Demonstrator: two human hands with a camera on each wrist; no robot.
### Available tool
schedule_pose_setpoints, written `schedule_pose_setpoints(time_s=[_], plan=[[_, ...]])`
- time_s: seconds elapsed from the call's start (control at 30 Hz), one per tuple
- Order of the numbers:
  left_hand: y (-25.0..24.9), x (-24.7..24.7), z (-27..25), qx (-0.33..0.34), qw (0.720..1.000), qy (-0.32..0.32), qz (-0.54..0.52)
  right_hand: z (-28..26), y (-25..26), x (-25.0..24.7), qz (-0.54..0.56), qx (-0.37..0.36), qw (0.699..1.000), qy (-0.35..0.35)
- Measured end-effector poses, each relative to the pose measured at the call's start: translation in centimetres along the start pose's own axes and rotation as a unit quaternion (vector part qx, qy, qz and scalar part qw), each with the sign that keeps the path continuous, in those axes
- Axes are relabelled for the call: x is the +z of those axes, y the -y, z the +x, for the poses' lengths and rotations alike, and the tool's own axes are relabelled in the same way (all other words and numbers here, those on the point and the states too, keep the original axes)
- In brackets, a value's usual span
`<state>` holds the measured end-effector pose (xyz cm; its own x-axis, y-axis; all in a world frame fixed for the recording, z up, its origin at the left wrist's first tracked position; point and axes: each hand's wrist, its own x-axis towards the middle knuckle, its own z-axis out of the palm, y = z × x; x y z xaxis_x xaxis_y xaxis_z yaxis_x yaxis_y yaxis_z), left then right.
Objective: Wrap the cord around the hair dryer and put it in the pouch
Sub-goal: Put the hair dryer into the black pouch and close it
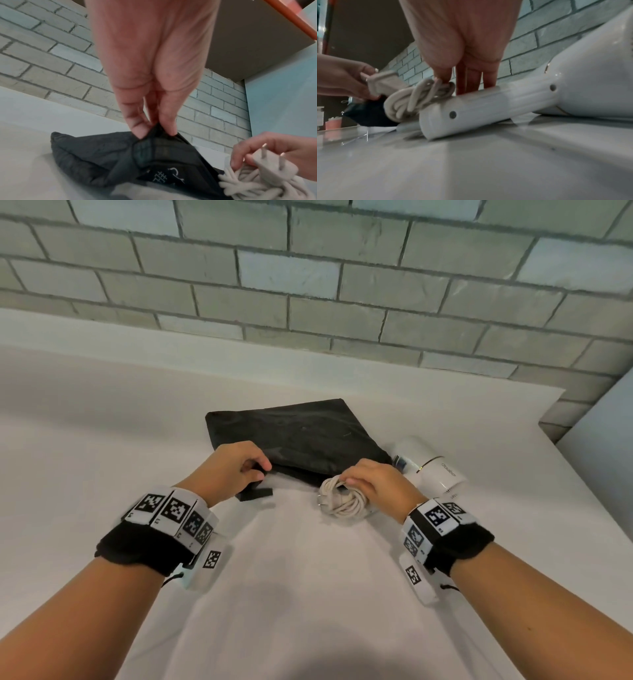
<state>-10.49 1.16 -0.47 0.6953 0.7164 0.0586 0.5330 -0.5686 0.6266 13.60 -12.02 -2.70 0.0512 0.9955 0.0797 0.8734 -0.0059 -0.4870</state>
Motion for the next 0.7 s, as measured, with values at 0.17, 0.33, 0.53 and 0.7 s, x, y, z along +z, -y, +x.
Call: schedule_pose_setpoints(time_s=[0.17, 0.33, 0.53, 0.7], plan=[[0.6, 0.1, 0.0, 0.020, 0.999, -0.031, 0.022, -1.3, -1.2, -0.8, -0.143, 0.024, 0.967, 0.210], [0.1, 0.0, 0.4, 0.039, 0.995, -0.079, 0.046, -1.3, -1.3, -1.1, -0.249, 0.003, 0.940, 0.232], [0.4, -0.3, 0.3, 0.015, 0.992, -0.063, 0.112, -1.7, -1.3, -1.6, -0.242, -0.018, 0.950, 0.199], [0.6, -0.5, -0.2, 0.008, 0.992, -0.033, 0.118, -2.1, 1.1, -2.4, -0.135, -0.042, 0.974, 0.179]])
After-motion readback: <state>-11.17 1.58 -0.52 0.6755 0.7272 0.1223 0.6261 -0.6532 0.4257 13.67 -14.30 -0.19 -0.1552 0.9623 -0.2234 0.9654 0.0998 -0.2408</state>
